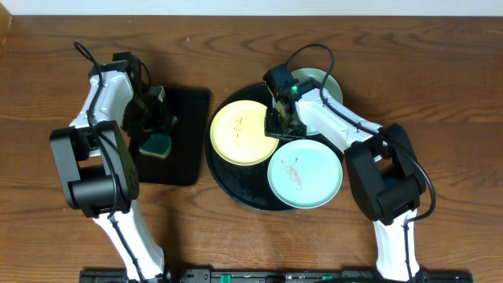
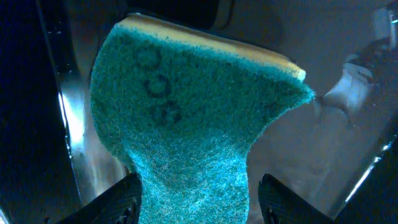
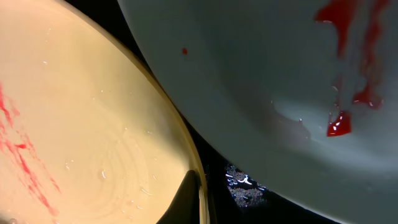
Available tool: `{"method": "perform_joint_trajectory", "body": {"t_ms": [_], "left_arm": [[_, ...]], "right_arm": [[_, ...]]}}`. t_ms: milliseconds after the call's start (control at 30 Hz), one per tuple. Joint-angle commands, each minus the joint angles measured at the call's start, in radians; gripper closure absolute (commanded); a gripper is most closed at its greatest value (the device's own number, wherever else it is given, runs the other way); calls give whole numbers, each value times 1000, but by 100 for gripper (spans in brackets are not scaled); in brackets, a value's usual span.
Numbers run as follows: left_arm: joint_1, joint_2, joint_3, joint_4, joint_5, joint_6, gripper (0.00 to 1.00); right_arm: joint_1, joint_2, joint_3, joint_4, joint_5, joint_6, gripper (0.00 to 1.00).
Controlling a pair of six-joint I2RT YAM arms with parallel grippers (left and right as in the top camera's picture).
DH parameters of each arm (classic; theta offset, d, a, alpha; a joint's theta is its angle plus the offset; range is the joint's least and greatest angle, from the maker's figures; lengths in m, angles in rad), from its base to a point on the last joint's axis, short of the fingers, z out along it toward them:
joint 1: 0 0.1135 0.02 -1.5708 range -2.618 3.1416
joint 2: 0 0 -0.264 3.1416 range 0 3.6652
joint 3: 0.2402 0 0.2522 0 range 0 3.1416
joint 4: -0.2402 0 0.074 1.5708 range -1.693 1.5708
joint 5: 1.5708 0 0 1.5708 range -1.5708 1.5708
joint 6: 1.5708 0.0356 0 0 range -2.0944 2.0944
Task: Clean dirty plates on tray and stack at the side
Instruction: 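Grasp the green sponge with the left gripper and lift it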
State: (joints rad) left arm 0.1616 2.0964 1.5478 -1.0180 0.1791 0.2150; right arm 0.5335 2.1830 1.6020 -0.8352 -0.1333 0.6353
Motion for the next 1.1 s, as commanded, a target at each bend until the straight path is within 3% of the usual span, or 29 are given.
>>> {"method": "perform_joint_trajectory", "body": {"t_ms": [0,233,333,400,500,533,800,1067], "left_arm": [[-3,16,-10,11,37,20,38],[-3,16,-71,80,28,20,35],[-3,16,-79,92,14,15,41],[-3,16,-79,96,13,12,54],[-3,16,-79,97,12,7,89],[-3,16,-79,97,12,-3,92],[-4,-14,-23,51,13,-97,93],[-4,-166,3,36,15,-151,93]], "right_arm": [[18,39,-2,13,32,6,98],[18,39,-2,13,32,6,97],[18,39,-2,13,32,6,96],[18,39,-2,13,32,6,96],[18,39,-2,14,32,6,96],[18,39,-2,14,32,6,96],[18,39,-2,16,32,6,96],[18,39,-2,20,31,7,99]]}}
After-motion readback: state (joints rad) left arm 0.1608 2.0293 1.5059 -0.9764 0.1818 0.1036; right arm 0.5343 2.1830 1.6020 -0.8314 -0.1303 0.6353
